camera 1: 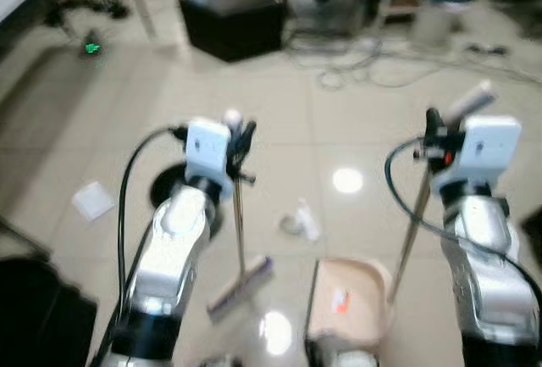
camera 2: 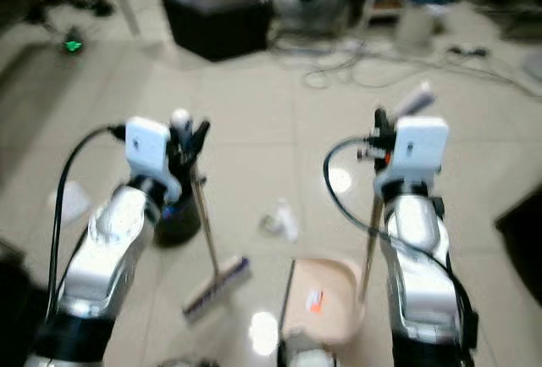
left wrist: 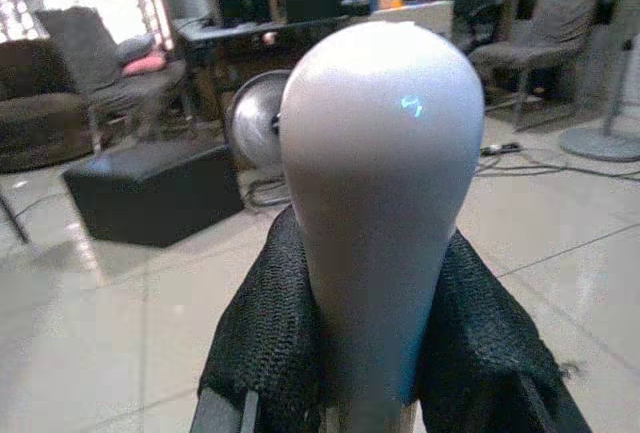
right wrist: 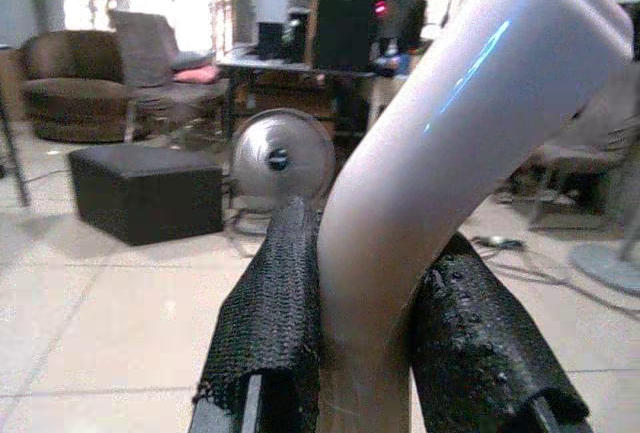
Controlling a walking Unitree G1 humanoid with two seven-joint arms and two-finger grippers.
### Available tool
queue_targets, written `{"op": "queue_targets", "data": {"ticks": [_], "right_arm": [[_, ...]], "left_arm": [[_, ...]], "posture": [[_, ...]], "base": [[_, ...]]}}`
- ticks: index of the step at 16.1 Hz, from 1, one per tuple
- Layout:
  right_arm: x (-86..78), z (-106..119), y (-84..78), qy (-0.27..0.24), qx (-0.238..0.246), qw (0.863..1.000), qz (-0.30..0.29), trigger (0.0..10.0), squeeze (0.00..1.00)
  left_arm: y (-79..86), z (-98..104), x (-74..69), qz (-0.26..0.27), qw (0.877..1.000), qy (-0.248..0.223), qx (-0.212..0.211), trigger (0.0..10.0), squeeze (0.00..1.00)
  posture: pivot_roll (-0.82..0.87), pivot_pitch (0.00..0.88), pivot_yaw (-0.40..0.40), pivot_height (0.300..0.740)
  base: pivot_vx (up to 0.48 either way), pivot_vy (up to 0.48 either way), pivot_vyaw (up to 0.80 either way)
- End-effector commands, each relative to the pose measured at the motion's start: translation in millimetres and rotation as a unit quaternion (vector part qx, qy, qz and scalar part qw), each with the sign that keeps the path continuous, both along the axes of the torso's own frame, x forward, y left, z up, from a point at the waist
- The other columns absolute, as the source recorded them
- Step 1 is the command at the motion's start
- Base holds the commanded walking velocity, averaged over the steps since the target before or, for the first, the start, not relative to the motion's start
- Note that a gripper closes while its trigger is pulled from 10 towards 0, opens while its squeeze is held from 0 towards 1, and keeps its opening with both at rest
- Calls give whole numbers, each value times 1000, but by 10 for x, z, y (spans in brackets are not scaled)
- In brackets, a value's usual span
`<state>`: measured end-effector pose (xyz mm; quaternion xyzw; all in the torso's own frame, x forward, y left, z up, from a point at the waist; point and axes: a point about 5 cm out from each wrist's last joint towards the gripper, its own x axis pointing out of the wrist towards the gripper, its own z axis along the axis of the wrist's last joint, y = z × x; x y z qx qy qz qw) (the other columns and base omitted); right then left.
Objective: Sweep floor
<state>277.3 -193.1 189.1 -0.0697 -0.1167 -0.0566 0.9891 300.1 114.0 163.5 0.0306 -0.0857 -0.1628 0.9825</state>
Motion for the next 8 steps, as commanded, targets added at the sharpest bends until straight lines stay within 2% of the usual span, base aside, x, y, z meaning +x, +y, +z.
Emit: {"op": "queue_targets", "data": {"ticks": [1, 7, 8], "right_arm": [[7, 115, 32, -18, -12, 1000, 10, 10000, 0], [6, 116, 13, -12, -3, 1000, 5, 10000, 0], [4, 116, 8, -11, -3, 1000, 4, 10000, 0]], "left_arm": [[13, 104, 0, 4, 1000, -25, -9, 10000, 0], [3, 93, -2, 3, 1000, -25, -10, 10000, 0], [0, 89, -1, 2, 1000, -24, -9, 10000, 0]], "posture": [[-82, 123, 61, 740], [-83, 122, 61, 740], [-83, 122, 61, 740]], "base": [[394, 0, 0], [429, 0, 0], [435, 0, -563]]}}
